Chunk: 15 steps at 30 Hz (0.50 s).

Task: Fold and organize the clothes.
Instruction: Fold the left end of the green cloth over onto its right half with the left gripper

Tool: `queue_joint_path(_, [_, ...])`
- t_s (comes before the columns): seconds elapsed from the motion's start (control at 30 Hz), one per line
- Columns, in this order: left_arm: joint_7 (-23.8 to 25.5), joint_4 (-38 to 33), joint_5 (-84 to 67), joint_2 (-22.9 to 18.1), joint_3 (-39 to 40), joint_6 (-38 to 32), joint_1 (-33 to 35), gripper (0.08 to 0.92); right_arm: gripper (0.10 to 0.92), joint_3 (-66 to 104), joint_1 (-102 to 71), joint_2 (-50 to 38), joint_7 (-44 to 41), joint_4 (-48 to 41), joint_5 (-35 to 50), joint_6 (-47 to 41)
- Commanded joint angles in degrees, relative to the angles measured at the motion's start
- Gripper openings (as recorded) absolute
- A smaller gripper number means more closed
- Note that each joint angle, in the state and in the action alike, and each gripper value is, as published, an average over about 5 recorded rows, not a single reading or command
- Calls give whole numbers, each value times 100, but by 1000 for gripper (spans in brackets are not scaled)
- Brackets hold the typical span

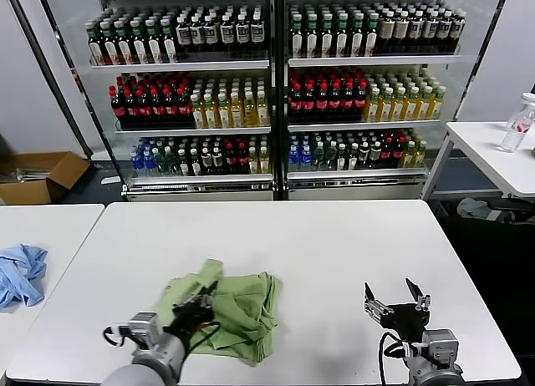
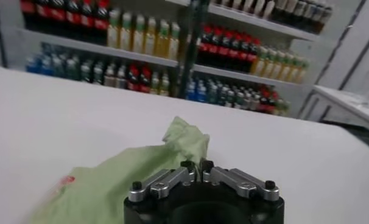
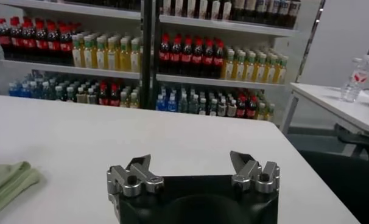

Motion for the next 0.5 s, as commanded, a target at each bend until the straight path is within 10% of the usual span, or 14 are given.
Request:
queue_joint_path(0.03, [39,384,77,-641,1032,-52,-383,114,823,-41,29,14,6,-21,-23,-8])
queue_joint_path(0.23, [197,74,298,-712,1021,-388,-310,181,823,-88,65,13,7,-10,-29,-24])
queue_joint_path(0.5, [554,-31,1454,462,-1372,-580,724,414,822,-111,225,-38,-17,-115,53,-23])
